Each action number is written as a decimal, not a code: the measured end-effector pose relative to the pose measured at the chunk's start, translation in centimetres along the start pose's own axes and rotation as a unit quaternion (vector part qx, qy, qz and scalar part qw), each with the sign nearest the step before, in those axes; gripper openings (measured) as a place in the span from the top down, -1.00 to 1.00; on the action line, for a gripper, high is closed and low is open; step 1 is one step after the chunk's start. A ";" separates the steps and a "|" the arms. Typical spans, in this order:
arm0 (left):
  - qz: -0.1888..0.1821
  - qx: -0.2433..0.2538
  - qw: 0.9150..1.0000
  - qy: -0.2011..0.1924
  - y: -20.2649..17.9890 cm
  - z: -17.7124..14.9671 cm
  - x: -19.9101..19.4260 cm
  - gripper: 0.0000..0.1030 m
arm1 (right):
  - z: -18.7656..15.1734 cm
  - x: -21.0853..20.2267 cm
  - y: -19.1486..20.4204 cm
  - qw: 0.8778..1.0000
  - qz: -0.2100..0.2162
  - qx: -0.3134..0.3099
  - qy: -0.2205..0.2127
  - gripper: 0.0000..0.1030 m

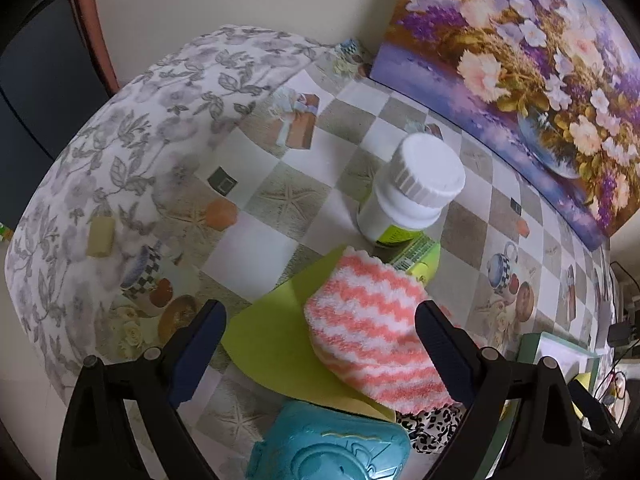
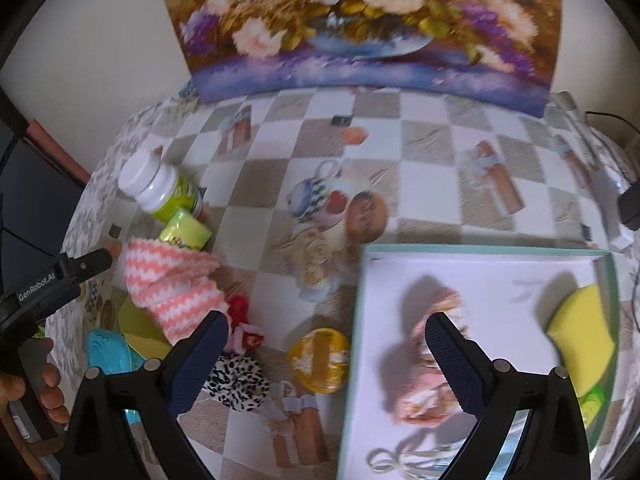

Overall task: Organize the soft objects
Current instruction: 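Grasp the pink-white zigzag knit cloth with the left tool and lift it, then hold the zigzag cloth up with the left tool while the right tool grasps the red scrunchie, then carry the zigzag cloth and red scrunchie over the white tray and release both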

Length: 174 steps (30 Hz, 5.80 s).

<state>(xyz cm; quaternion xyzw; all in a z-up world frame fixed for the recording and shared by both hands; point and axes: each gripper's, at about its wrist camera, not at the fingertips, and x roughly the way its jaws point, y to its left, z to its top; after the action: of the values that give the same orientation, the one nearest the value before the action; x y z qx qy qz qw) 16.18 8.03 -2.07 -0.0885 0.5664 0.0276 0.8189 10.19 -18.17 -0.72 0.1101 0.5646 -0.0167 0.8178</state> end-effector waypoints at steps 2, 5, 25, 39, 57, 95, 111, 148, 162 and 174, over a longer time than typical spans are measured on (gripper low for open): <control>-0.005 0.008 1.000 0.004 -0.4 0.0 0.2 -0.85 | 0.0 0.7 0.4 1.000 0.005 -0.003 0.008 -0.95; -0.010 0.034 0.999 0.002 -1.8 -0.1 0.1 -0.85 | 0.0 1.5 0.8 1.000 0.002 -0.007 0.017 -0.95; -0.022 0.029 0.999 0.031 -1.9 -0.1 3.3 0.52 | 0.2 1.9 0.3 1.000 -0.011 -0.001 0.016 -0.95; -0.060 0.037 0.997 -0.006 -2.2 0.2 1.2 0.90 | 0.3 1.6 0.6 1.000 -0.010 -0.002 0.008 -0.95; -0.110 0.003 0.985 -0.132 0.5 1.3 -7.6 0.91 | 0.3 1.3 2.3 1.000 0.011 -0.013 -0.011 -0.95; -0.047 -0.083 0.984 -0.150 6.6 1.8 -7.3 0.91 | -0.7 5.8 6.2 0.997 0.051 -0.058 0.019 0.45; -0.041 -0.060 0.985 -0.159 4.9 1.6 -8.1 0.91 | -1.1 5.1 5.1 0.996 0.068 -0.043 0.029 0.39; -0.042 -0.062 0.983 -0.167 4.7 1.5 -8.8 0.90 | -0.3 3.1 5.1 0.998 0.017 -0.059 -0.002 0.42; -0.075 -0.027 0.963 -0.256 2.0 0.2 -16.7 0.90 | 1.6 -9.4 -1.8 0.989 -0.022 0.020 -0.143 0.42; -0.133 0.070 0.952 -0.267 -6.6 -2.2 -19.7 0.90 | -0.5 -14.9 -11.2 0.973 -0.097 0.112 -0.176 0.42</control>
<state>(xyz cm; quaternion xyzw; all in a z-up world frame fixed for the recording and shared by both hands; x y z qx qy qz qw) 8.06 2.29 16.30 -0.0948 0.3102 -0.0990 0.9407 2.64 -30.47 11.07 0.1408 0.4148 -0.1779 0.8812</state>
